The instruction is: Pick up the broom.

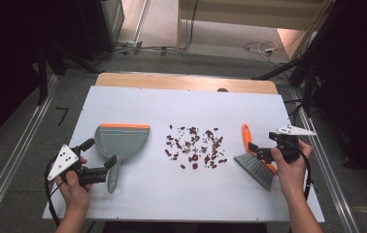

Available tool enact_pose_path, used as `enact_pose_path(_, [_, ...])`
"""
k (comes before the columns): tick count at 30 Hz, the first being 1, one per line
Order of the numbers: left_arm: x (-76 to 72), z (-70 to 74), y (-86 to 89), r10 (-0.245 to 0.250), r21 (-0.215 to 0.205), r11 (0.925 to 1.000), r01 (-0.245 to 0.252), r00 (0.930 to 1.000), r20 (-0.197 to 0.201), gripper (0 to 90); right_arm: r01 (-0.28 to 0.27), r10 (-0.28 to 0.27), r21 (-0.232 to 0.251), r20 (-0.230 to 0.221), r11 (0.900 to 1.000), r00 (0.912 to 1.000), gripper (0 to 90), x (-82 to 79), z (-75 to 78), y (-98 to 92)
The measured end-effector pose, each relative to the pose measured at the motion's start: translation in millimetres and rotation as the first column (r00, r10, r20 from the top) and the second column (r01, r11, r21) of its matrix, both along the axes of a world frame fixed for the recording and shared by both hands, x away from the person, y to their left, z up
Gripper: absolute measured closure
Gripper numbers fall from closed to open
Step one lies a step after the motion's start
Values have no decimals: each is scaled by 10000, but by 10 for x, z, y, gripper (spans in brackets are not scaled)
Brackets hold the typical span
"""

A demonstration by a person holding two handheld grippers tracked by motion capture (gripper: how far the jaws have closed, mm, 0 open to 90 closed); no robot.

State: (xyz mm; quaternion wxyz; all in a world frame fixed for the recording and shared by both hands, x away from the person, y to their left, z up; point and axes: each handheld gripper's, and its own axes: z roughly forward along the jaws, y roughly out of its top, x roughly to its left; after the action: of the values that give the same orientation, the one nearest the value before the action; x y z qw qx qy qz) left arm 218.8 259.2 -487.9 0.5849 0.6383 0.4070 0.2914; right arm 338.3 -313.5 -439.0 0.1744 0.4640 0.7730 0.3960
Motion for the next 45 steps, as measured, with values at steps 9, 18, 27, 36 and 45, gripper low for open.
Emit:
enact_pose_path(9, [-21, 8, -12, -25, 72, 10000, 25, 10000, -12, 0, 421, -477, -473, -1247, 9980, 9910, 279, 317, -7, 106])
enact_pose_path(18, [-12, 3, -31, -84, 165, 9998, 85, 10000, -39, 0, 1006, -1403, -1802, -2235, 9785, 9646, 429, 521, -114, 218])
enact_pose_path(27, [-13, 2, -27, -101, 182, 9998, 102, 9999, -52, 0, 1430, -2123, -2078, -3648, 9677, 9066, 465, 667, -206, 312])
enact_pose_path(36, [-10, -12, -33, -131, 305, 9994, 135, 9998, -127, 0, 1512, -2766, -3232, -3880, 9342, 8792, 491, 669, -287, 471])
enact_pose_path(45, [-14, -11, -44, -93, 318, 9994, 98, 9998, -147, 0, 1959, -3360, -3553, -3923, 9140, 8563, 504, 687, -319, 523])
